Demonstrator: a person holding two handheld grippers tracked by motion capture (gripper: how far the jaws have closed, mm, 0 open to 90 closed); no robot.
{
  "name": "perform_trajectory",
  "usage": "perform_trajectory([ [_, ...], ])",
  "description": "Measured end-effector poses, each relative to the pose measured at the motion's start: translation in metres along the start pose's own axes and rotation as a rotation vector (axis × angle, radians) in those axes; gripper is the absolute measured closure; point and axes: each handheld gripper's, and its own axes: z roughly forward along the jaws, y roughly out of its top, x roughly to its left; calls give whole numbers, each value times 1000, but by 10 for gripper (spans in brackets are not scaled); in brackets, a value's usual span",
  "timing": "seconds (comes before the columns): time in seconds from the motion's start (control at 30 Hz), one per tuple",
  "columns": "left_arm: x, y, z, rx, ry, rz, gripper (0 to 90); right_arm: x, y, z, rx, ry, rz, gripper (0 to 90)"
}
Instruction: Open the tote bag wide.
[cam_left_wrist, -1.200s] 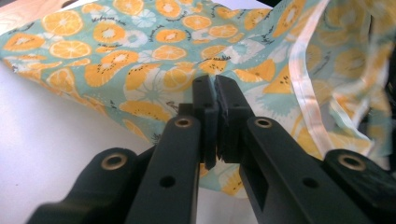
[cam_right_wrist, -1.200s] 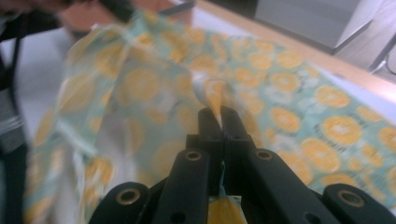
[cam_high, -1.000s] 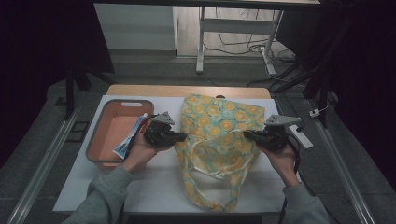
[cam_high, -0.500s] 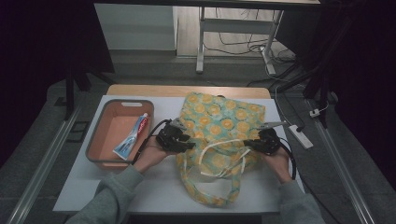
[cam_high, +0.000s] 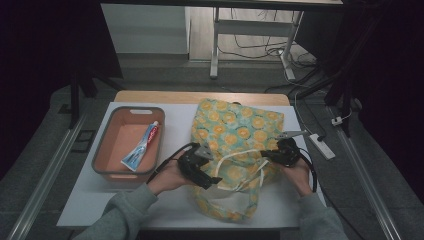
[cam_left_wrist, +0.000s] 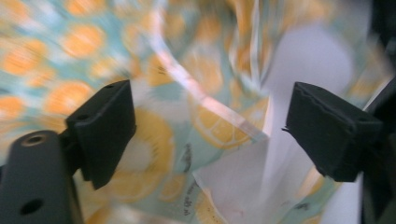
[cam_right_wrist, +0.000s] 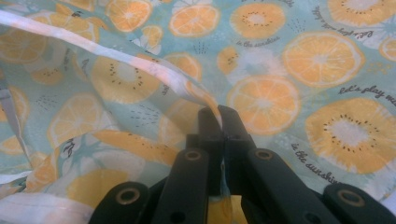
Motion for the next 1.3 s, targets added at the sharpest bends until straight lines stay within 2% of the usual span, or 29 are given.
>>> perform_trajectory([
  [0.03,0,-2,8,40,1,9,136,0,0,0,1,1,1,892],
  [0.1,1,-5,20,80,0,3,163,0,-1,0,4,2,-1,891],
  [0.2,5,-8,30,144,39,-10,335,-1,-2,-1,2,1,4,891],
  [0.3,9,-11,34,161,29,-21,513,-2,-3,-4,-2,-2,7,891],
  [0.37,12,-14,37,182,34,-27,594,-2,-3,-5,-5,-2,5,891],
  [0.43,14,-16,37,185,22,-36,732,-2,-3,-6,-7,1,4,891],
  [0.47,15,-16,35,174,13,-45,794,-2,-3,-6,-7,0,4,891],
  [0.53,15,-16,27,131,-6,-52,838,-1,-3,-6,-4,-2,0,891],
  [0.6,17,-15,13,48,-51,-77,851,-2,-3,-7,-4,-5,-2,891],
  [0.7,21,-11,-11,-67,-86,-113,873,-4,-4,-9,-10,-6,8,891],
  [0.77,24,-8,-24,-140,-75,-135,879,-4,-4,-11,-14,-9,11,891],
  [0.83,29,-3,-34,-191,-21,-152,881,-5,-4,-12,-21,-13,10,890],
  [0.9,35,-1,-39,-228,5,-180,882,-4,-3,-14,-32,-20,3,890],
  [1.0,50,2,-38,-271,78,-237,883,-5,-2,-17,-53,-34,4,889],
  [1.07,63,5,-30,-283,91,-288,883,-6,-2,-18,-65,-38,12,886],
  [1.17,73,9,-18,-271,104,-321,883,-9,-3,-17,-58,-40,19,871],
  [1.2,75,9,-15,-264,111,-321,883,-10,-4,-16,-50,-43,22,855],
  [1.23,75,10,-12,-254,124,-317,883,-11,-4,-15,-47,-42,25,819],
  [1.3,77,11,-8,-239,129,-318,883,-11,-4,-16,-52,-44,43,632],
])
